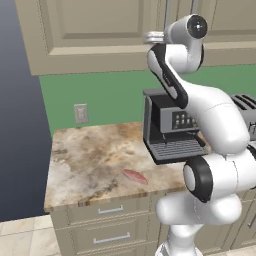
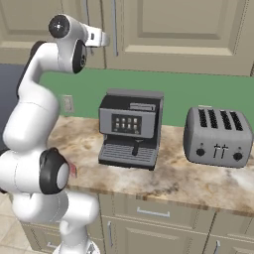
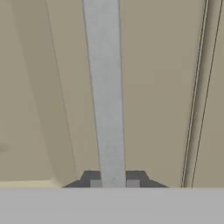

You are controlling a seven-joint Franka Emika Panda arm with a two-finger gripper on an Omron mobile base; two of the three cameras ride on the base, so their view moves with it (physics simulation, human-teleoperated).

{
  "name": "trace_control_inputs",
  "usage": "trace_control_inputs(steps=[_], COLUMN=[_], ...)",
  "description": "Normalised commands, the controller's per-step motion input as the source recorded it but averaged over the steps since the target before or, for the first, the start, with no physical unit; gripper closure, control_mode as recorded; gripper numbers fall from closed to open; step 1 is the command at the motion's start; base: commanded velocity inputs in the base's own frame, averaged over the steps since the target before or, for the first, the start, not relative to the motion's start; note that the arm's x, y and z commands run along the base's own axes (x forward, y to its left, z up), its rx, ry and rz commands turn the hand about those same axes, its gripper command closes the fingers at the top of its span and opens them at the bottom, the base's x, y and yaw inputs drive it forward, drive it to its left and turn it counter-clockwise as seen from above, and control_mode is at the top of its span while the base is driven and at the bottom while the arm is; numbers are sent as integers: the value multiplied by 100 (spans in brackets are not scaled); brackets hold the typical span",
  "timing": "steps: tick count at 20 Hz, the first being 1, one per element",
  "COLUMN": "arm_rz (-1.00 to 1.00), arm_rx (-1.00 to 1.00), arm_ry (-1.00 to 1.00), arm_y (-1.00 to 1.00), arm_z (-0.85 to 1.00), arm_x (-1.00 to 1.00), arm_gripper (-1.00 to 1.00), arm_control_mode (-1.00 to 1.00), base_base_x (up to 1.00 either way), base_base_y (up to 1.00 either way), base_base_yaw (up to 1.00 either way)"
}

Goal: Retrieve the tupperware from the cabinet, then place the raw meat into the tupperware to avoid contamination.

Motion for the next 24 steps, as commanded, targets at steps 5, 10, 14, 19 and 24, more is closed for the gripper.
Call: trace_control_inputs(steps=[5,10,14,19,24], arm_rz=[-1,-3,-12,-3,0], arm_rx=[0,-1,-6,-10,-10], arm_ry=[2,0,0,4,14], arm_y=[30,52,70,89,91], arm_z=[10,7,0,0,7], arm_x=[-74,-83,-52,-55,-42], arm_gripper=[100,100,100,100,100], arm_control_mode=[-100,-100,-100,-100,-100], base_base_x=[0,0,0,0,0], base_base_y=[0,0,0,0,0], base_base_yaw=[0,0,0,0,0])
